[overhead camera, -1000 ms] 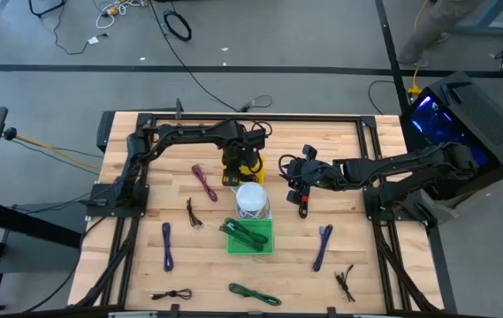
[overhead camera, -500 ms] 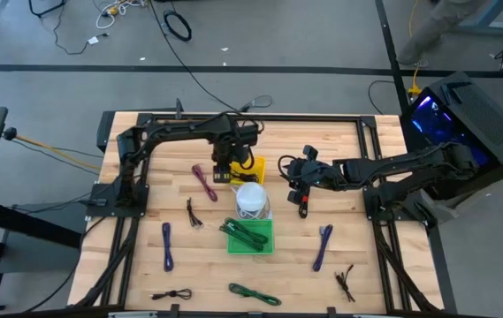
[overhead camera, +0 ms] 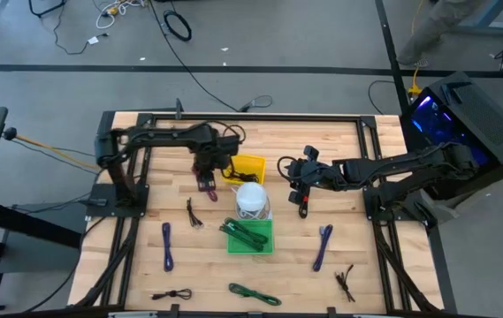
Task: Pick & Place USB Port
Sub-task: Put the pink and black USB cable into the green bin
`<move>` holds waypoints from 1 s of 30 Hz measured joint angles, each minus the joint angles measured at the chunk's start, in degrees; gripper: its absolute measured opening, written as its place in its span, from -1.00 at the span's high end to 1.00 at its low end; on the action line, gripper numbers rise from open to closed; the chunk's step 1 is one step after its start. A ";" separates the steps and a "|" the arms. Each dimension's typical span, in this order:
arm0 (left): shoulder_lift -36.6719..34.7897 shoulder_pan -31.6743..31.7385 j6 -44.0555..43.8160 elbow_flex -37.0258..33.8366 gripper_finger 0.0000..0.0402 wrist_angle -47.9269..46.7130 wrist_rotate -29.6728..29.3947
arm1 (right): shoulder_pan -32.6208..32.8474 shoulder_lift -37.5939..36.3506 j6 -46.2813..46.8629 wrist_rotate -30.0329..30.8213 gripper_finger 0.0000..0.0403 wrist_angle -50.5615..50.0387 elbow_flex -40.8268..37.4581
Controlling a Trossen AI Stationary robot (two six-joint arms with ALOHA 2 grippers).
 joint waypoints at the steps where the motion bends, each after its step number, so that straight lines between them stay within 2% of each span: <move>1: -1.51 0.00 -0.52 -2.37 0.24 1.77 -0.08 | -0.01 0.00 0.00 0.00 0.33 0.06 0.00; 6: -9.76 -0.69 0.65 -12.95 0.27 12.72 -2.50 | -0.02 0.00 -0.02 0.00 0.33 0.48 0.00; 11: -14.54 -2.77 11.24 -21.65 0.33 20.95 -3.72 | 0.00 0.00 0.04 -0.02 0.33 1.05 0.00; 14: -15.02 -4.18 17.09 -25.29 0.35 24.47 -4.97 | 0.00 0.00 0.65 -0.02 0.33 1.42 0.00; 18: -15.07 -5.39 23.02 -28.48 0.35 27.58 -7.64 | -0.01 0.00 1.20 -0.03 0.33 2.90 0.00; 22: -14.96 -6.31 24.55 -28.99 0.35 32.37 -10.85 | 0.00 0.00 1.36 -0.07 0.33 4.01 0.00; 26: -14.95 -6.47 26.25 -28.86 0.35 36.97 -10.71 | 0.00 0.00 1.55 -0.04 0.33 4.04 0.00; 30: -14.92 -6.47 27.41 -28.86 0.35 37.47 -10.48 | 0.00 0.00 1.55 -0.04 0.33 3.98 0.00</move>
